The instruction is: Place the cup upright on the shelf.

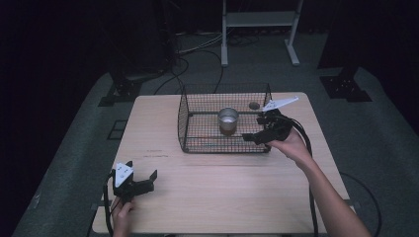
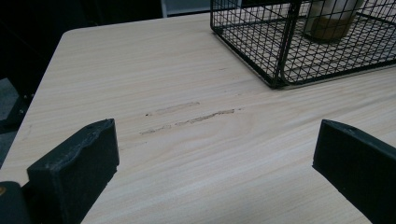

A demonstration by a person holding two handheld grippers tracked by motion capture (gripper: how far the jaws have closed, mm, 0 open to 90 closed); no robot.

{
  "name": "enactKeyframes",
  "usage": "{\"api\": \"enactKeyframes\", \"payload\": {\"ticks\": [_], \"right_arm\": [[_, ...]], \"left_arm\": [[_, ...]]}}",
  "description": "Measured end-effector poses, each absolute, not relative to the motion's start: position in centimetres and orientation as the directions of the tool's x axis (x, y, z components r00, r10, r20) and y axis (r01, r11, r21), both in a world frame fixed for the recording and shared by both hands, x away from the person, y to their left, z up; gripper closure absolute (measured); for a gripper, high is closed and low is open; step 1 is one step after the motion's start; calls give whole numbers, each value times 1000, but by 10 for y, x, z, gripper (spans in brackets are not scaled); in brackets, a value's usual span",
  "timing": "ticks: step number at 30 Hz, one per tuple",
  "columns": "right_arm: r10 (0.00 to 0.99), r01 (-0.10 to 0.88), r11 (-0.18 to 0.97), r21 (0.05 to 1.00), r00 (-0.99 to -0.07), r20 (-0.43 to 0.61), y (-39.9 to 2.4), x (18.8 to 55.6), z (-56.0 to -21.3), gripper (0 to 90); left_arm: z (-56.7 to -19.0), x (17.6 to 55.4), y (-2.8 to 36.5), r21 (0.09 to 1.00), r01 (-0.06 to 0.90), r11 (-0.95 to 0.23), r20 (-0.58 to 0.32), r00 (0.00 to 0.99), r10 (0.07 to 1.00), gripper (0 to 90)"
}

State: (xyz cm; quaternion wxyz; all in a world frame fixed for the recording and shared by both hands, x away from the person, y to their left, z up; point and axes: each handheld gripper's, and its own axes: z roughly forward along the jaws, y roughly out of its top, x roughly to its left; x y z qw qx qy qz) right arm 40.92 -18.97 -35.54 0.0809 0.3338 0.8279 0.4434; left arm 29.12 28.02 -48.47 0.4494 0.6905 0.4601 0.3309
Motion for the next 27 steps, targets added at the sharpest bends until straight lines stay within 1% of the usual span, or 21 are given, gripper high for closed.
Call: {"api": "enactKeyframes", "payload": {"ticks": [8,27], "right_arm": [[616,480,392,785,-771,164,-193,401,-357,37],[589,476,394,786,-788,182,-206,378,-373,36]], "left_arm": [[-485,291,280,926,336,-171,43,357,933,0],[-485,291,280,924,340,-176,46,358,933,0]]}}
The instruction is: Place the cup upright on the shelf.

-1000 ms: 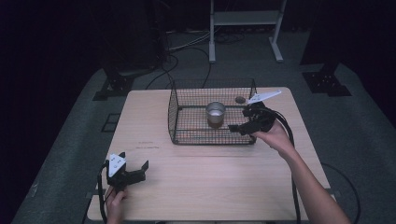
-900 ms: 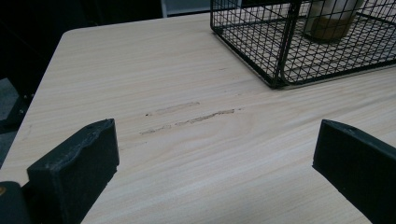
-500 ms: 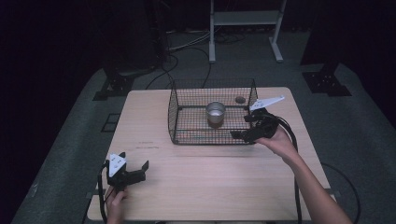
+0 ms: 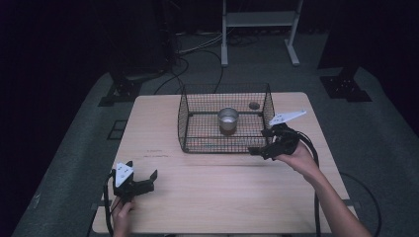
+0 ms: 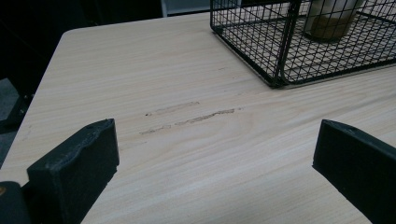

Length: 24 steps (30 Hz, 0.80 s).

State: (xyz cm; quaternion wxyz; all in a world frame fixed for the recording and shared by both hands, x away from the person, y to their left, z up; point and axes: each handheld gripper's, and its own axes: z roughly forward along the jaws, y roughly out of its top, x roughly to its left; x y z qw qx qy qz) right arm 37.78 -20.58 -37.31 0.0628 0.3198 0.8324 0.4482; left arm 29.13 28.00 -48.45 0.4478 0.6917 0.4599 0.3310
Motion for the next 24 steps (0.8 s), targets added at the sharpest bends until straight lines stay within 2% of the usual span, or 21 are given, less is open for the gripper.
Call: {"api": "enactKeyframes", "payload": {"ticks": [24], "right_arm": [[592,467,370,803,-785,183,-229,345,-390,35]], "left_arm": [[-484,291,280,922,344,-178,48,356,933,0]]}}
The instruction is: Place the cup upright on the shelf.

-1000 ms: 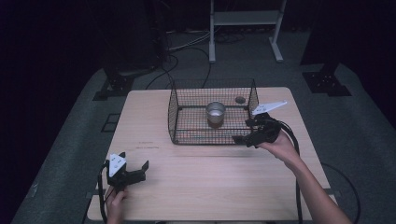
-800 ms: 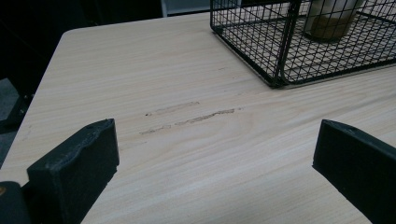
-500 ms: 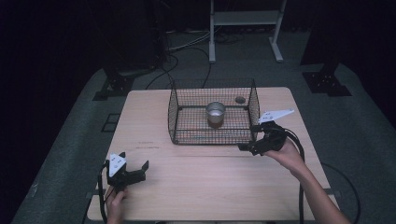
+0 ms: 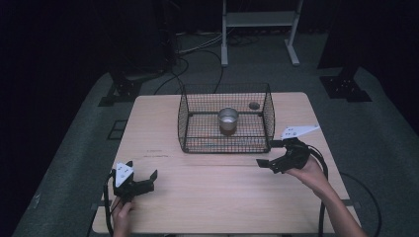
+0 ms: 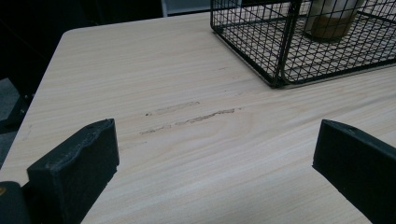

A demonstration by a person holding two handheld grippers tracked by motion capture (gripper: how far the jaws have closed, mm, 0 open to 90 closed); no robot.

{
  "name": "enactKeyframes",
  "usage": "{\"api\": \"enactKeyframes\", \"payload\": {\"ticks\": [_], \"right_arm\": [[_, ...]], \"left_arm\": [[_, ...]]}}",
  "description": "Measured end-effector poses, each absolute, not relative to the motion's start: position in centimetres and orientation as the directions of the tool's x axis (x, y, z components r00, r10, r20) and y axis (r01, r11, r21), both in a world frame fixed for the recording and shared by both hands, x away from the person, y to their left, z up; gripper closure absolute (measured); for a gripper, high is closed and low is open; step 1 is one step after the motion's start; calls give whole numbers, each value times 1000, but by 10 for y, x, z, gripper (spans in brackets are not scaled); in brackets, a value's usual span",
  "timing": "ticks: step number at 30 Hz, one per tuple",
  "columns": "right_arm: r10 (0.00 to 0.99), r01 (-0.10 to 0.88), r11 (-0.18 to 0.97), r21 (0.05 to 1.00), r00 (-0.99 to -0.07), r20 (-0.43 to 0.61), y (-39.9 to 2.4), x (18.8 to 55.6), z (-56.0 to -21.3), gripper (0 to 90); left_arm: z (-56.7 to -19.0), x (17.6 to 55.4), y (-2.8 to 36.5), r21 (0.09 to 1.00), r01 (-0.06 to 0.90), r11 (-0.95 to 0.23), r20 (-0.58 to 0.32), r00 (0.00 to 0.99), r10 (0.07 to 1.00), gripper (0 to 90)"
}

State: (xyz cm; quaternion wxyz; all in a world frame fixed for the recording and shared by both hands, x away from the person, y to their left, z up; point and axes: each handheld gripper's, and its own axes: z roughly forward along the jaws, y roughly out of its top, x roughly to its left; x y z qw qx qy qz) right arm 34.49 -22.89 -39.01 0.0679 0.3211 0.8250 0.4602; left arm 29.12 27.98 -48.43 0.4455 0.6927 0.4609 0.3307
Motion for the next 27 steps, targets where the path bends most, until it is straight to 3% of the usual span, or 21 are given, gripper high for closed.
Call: {"api": "enactKeyframes", "payload": {"ticks": [27], "right_arm": [[620,506,372,778,-759,198,-246,312,-436,40]], "left_arm": [[-485,292,278,919,346,-187,55,356,933,0]]}}
